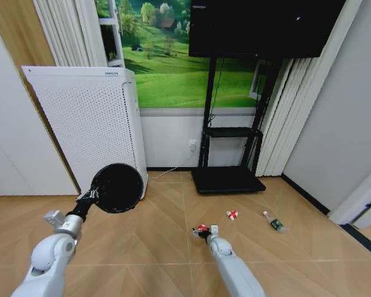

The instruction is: Pick up the trash bin and place the garbage on the floor into it.

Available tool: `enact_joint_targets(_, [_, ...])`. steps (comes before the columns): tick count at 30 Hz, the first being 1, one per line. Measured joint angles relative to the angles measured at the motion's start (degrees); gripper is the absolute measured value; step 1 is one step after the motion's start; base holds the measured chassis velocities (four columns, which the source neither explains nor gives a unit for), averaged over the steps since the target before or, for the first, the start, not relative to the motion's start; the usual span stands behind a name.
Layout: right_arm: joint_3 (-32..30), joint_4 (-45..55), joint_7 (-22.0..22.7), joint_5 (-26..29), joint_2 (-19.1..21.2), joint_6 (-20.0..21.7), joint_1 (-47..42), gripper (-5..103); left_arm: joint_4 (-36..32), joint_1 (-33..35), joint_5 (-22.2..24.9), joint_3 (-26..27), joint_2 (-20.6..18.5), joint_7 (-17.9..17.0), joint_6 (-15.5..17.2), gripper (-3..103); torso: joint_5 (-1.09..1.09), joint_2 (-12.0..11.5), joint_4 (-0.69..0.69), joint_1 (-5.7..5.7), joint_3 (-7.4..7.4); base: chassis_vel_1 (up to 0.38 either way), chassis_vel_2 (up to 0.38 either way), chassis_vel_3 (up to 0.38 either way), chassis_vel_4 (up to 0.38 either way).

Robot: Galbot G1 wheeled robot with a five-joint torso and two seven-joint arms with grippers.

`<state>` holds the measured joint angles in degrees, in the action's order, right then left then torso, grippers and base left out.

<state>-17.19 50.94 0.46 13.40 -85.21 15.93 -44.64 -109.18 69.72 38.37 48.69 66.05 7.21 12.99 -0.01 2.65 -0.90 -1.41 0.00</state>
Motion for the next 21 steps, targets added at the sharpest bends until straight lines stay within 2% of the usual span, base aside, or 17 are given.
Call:
enact_joint_targets(8, [-4.3, -7.9, 1.8, -5.6, -5.7, -0.2, 4.9, 100, -2.2, 1.5, 2.5, 0.6, -2.4, -0.6, 0.7, 4, 0.00, 0.0, 0.01, 0.00, 0.00, 0.000, 0.000, 0.000, 0.000])
enact_joint_targets(10, [-7.1, -12.2, 1.8, -10.2, -7.0, -1.3, 6.8, 100, -2.8, 2.1, 3.1, 0.7, -2.9, -0.9, 0.8, 4, 0.01, 0.0, 0.02, 0.00, 0.00, 0.000, 0.000, 0.000, 0.000])
enact_joint_targets(14, [-8.5, -15.1, 2.4, -12.8, -7.2, -2.1, 7.8, 100, -3.6, 2.9, 3.5, 0.8, -3.2, -1.0, 1.0, 4, 0.00, 0.0, 0.00, 0.00, 0.00, 0.000, 0.000, 0.000, 0.000])
enact_joint_targets(21, [-9.2, -16.6, 4.6, -13.4, -7.0, -1.7, 7.9, 100, -4.4, 3.5, 3.5, 0.8, -2.6, -1.0, 1.1, 4, 0.00, 0.0, 0.00, 0.00, 0.00, 0.000, 0.000, 0.000, 0.000])
